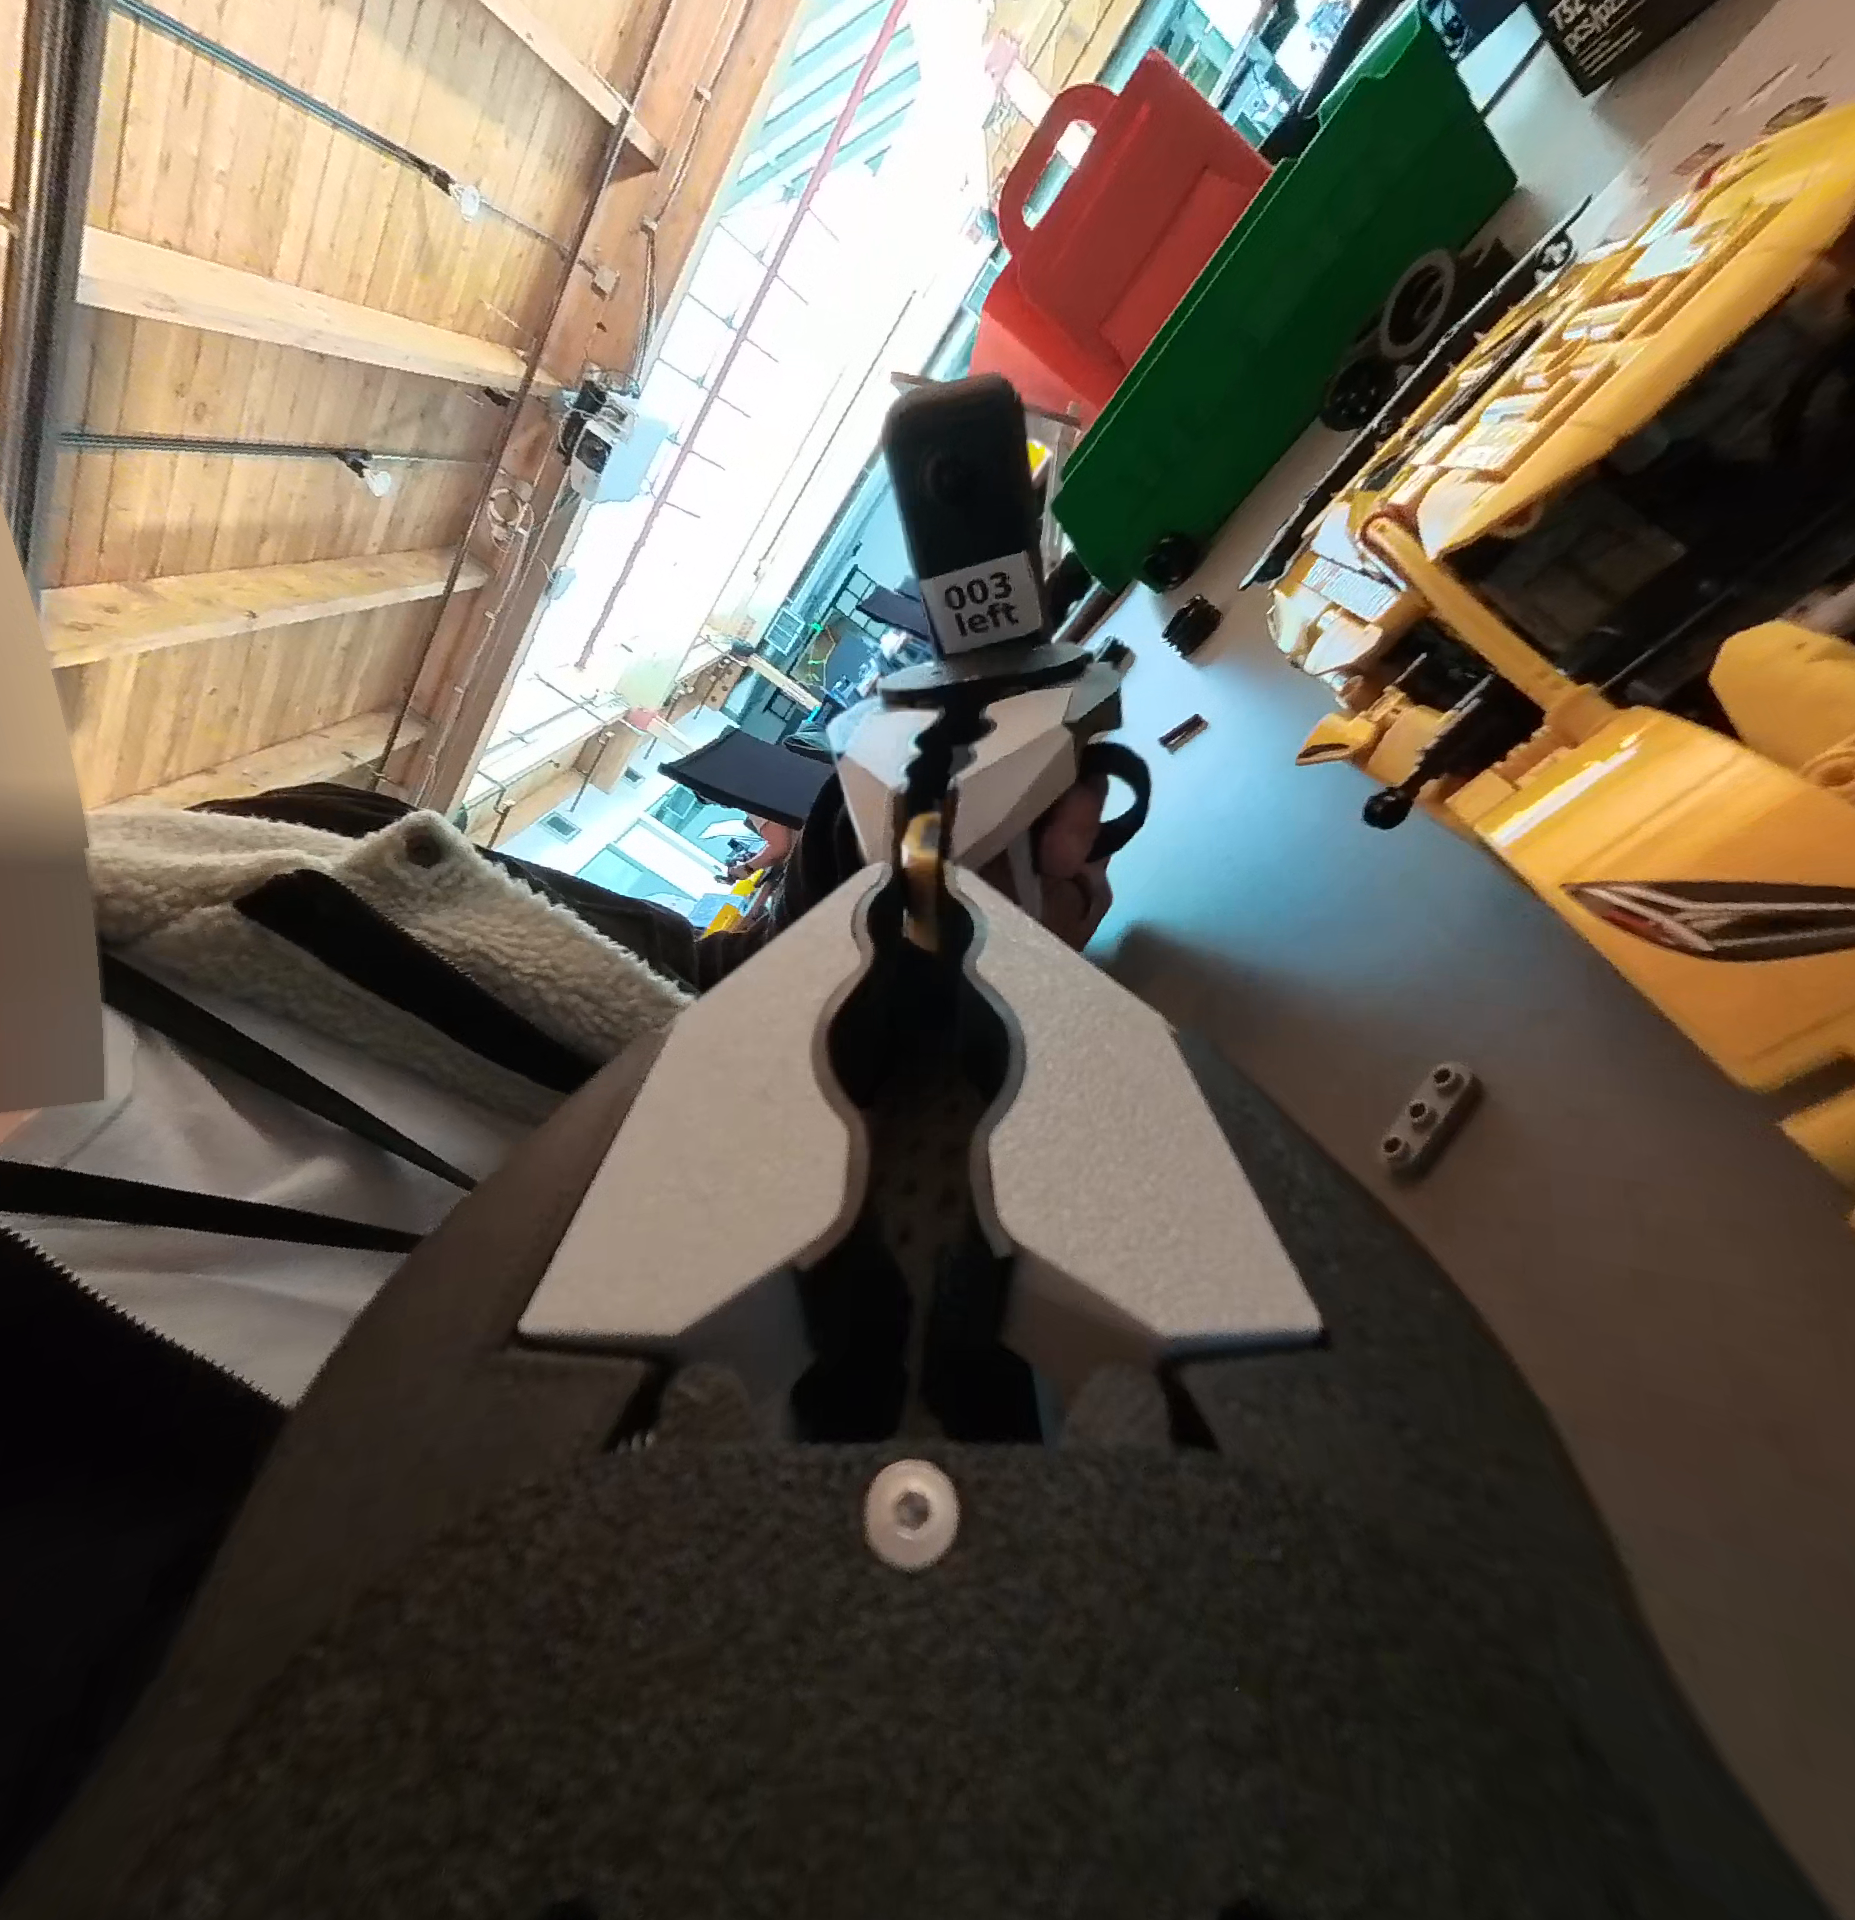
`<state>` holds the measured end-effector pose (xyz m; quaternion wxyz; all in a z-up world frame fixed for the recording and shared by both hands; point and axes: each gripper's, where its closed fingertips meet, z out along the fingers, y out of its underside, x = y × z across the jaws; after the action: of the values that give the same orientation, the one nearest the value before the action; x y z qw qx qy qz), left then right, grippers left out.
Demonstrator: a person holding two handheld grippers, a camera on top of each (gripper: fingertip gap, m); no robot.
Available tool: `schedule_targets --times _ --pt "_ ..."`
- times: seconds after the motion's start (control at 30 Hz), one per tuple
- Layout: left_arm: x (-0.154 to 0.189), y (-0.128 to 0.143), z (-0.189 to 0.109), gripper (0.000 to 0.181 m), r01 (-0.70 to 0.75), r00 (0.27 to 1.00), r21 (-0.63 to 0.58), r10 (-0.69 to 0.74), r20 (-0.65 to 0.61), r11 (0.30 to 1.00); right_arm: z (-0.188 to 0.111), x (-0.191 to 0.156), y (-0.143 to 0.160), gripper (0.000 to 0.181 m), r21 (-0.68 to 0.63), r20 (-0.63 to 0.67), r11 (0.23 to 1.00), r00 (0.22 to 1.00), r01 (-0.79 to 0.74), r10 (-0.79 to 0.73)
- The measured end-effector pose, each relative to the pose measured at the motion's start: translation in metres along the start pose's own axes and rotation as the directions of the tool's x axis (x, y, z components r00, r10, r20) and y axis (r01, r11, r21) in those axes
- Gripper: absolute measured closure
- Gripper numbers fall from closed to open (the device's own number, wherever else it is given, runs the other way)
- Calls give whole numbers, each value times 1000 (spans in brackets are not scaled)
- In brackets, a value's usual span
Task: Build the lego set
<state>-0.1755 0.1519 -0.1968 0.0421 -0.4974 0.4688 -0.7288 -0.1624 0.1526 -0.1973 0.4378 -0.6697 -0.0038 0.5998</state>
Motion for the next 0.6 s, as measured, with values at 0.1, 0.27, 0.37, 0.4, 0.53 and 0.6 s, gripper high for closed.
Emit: schedule_targets --times 0.1,0.27,0.37,0.4,0.53,0.6 --pt "-1 4 2 175 -60 998 -38 61 35 998 0 0 0 175 4 1 1000 1000 -4 4" --pt "0 -3 -1 175 -103 993 -12 103 53 995 3 -2 -6 175 53 16 999 1000 8 -9" --pt "6 -21 -5 174 -26 1000 120 26 -3 992 3 -9 -20 155 134 -24 981 990 143 -141" --pt "7 -29 -7 175 20 999 181 -15 -33 983 4 -10 -22 152 141 -45 975 984 174 -170" --pt "7 -27 -3 174 96 994 191 -82 -78 977 11 -18 -26 163 184 -40 962 979 204 -200" --pt "6 -24 -1 174 83 995 174 -73 -65 981 9 -12 -24 174 178 -37 973 989 148 -144"
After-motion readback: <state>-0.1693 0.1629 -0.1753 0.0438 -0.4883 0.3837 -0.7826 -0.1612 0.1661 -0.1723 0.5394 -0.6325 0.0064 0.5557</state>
